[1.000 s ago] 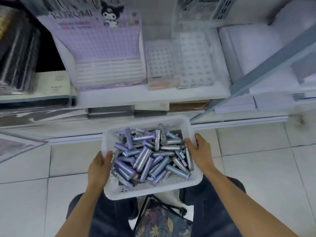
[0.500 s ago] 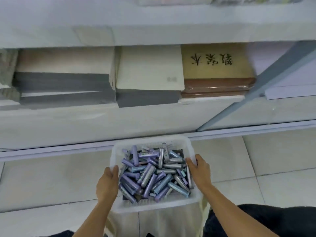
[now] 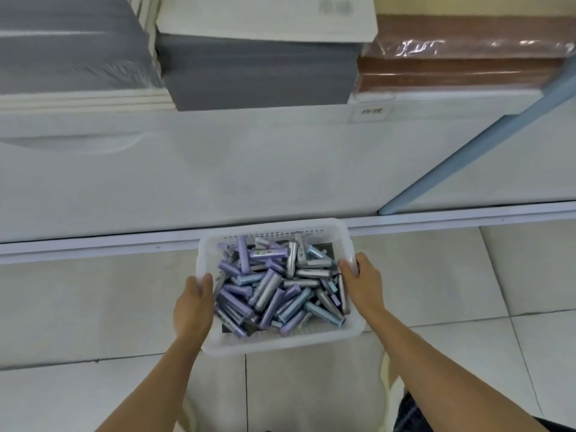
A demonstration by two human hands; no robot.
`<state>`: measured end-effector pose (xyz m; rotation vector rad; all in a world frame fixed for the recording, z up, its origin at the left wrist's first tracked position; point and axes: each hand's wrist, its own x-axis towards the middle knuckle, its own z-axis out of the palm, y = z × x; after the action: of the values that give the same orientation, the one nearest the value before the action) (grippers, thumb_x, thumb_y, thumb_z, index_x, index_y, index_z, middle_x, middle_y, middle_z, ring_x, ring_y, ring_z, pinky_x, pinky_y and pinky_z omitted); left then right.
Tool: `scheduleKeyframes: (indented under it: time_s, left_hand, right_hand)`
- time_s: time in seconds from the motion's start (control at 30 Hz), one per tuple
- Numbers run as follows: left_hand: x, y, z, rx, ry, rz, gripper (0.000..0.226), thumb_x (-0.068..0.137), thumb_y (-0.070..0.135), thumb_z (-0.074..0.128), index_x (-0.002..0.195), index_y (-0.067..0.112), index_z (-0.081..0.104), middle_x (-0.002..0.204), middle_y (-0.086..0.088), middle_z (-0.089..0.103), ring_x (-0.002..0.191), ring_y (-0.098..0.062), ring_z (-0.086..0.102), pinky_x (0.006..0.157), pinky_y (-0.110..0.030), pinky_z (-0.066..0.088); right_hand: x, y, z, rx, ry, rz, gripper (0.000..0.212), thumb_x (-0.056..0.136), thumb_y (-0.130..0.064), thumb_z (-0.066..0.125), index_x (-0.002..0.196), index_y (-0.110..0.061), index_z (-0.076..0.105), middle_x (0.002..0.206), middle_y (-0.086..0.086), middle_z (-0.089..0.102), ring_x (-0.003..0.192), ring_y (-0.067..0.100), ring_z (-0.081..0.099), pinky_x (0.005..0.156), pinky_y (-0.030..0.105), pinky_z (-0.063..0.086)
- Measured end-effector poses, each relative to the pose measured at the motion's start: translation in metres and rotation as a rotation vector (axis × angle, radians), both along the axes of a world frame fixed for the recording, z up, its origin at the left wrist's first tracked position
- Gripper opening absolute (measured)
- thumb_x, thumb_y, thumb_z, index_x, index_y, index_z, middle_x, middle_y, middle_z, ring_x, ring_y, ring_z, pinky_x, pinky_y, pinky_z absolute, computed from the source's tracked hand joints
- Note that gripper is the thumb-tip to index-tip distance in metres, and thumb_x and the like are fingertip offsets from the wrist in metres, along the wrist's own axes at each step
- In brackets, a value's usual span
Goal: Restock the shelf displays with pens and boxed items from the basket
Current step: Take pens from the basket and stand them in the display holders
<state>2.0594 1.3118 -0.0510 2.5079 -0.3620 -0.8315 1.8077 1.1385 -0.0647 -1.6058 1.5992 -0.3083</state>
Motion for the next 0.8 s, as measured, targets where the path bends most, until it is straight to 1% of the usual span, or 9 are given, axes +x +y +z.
scheduleKeyframes:
  time_s: [0.1, 0.13, 0.2, 0.27, 0.33, 0.4, 0.47, 0.67, 0.8]
  left_hand:
    - [-0.002, -0.001, 0.006, 0.0, -0.027, -0.015, 0.034, 0.101, 0.038, 0.04, 0.096, 0.006, 0.049, 0.087, -0.012, 0.057, 0.079, -0.031, 0.054, 0.063, -0.038, 0.039]
    - [-0.005, -0.003, 0.01, 0.001, -0.102, -0.026, 0.032, 0.1, 0.034, 0.045, 0.105, 0.003, 0.05, 0.101, -0.016, 0.056, 0.091, -0.034, 0.054, 0.073, -0.04, 0.042]
    - [-0.015, -0.009, 0.021, -0.086, -0.308, -0.063, 0.037, 0.095, 0.022, 0.056, 0.122, -0.001, 0.047, 0.122, -0.02, 0.047, 0.112, -0.035, 0.043, 0.095, -0.045, 0.037]
    - [-0.028, -0.019, 0.031, -0.255, -0.403, -0.244, 0.035, 0.091, 0.013, 0.062, 0.122, 0.002, 0.05, 0.121, -0.017, 0.048, 0.112, -0.029, 0.042, 0.097, -0.043, 0.037]
    - [-0.042, -0.03, 0.036, -0.325, -0.298, -0.512, 0.025, 0.092, 0.017, 0.062, 0.115, 0.008, 0.058, 0.112, -0.009, 0.054, 0.102, -0.02, 0.048, 0.088, -0.036, 0.044]
    - [-0.055, -0.038, 0.03, -0.252, -0.254, -0.716, 0.03, 0.094, 0.027, 0.06, 0.117, 0.009, 0.058, 0.113, -0.008, 0.055, 0.104, -0.024, 0.051, 0.089, -0.035, 0.043]
    - [-0.064, -0.045, 0.023, -0.087, -0.326, -0.81, 0.043, 0.095, 0.037, 0.056, 0.129, 0.012, 0.049, 0.123, -0.007, 0.051, 0.114, -0.024, 0.047, 0.097, -0.032, 0.038]
    - [-0.058, -0.058, 0.015, 0.065, -0.308, -0.813, 0.043, 0.095, 0.04, 0.055, 0.126, 0.011, 0.045, 0.124, -0.008, 0.048, 0.116, -0.023, 0.044, 0.101, -0.029, 0.034]
    - [-0.064, -0.058, 0.017, 0.189, -0.412, -0.92, 0.037, 0.101, 0.043, 0.041, 0.121, 0.012, 0.046, 0.12, -0.007, 0.048, 0.112, -0.022, 0.044, 0.097, -0.028, 0.034]
  right_hand:
    - [0.004, -0.001, 0.007, -0.002, 0.051, 0.006, 0.026, 0.094, -0.039, 0.056, 0.081, -0.021, 0.042, 0.074, -0.003, 0.05, 0.066, 0.018, 0.05, 0.055, 0.028, 0.036]
    - [0.007, 0.0, 0.011, -0.059, 0.056, -0.018, 0.024, 0.092, -0.04, 0.059, 0.093, -0.019, 0.047, 0.086, -0.001, 0.053, 0.075, 0.019, 0.053, 0.063, 0.029, 0.042]
    - [0.014, -0.001, 0.022, -0.263, 0.015, -0.037, 0.037, 0.089, -0.035, 0.063, 0.116, -0.013, 0.049, 0.108, 0.001, 0.051, 0.093, 0.017, 0.051, 0.082, 0.029, 0.043]
    - [0.026, -0.003, 0.035, -0.373, -0.058, 0.119, 0.038, 0.09, -0.03, 0.064, 0.122, -0.013, 0.049, 0.115, 0.001, 0.05, 0.1, 0.014, 0.05, 0.086, 0.028, 0.043]
    - [0.038, -0.003, 0.039, -0.365, 0.027, 0.422, 0.034, 0.09, -0.03, 0.063, 0.119, -0.014, 0.053, 0.115, 0.003, 0.052, 0.1, 0.016, 0.051, 0.084, 0.031, 0.045]
    - [0.046, 0.002, 0.035, -0.333, 0.234, 0.666, 0.041, 0.089, -0.034, 0.063, 0.124, -0.014, 0.052, 0.123, 0.006, 0.049, 0.109, 0.023, 0.049, 0.087, 0.034, 0.043]
    - [0.049, 0.009, 0.028, -0.327, 0.361, 0.747, 0.049, 0.09, -0.035, 0.062, 0.131, -0.015, 0.047, 0.129, 0.008, 0.042, 0.117, 0.026, 0.043, 0.092, 0.035, 0.042]
    - [0.055, 0.015, 0.02, -0.222, 0.431, 0.774, 0.04, 0.098, -0.026, 0.052, 0.131, -0.006, 0.043, 0.136, 0.014, 0.038, 0.118, 0.03, 0.045, 0.092, 0.036, 0.045]
    - [0.061, 0.013, 0.022, -0.137, 0.41, 0.801, 0.031, 0.098, -0.021, 0.05, 0.125, -0.006, 0.048, 0.128, 0.015, 0.05, 0.11, 0.031, 0.051, 0.086, 0.038, 0.044]
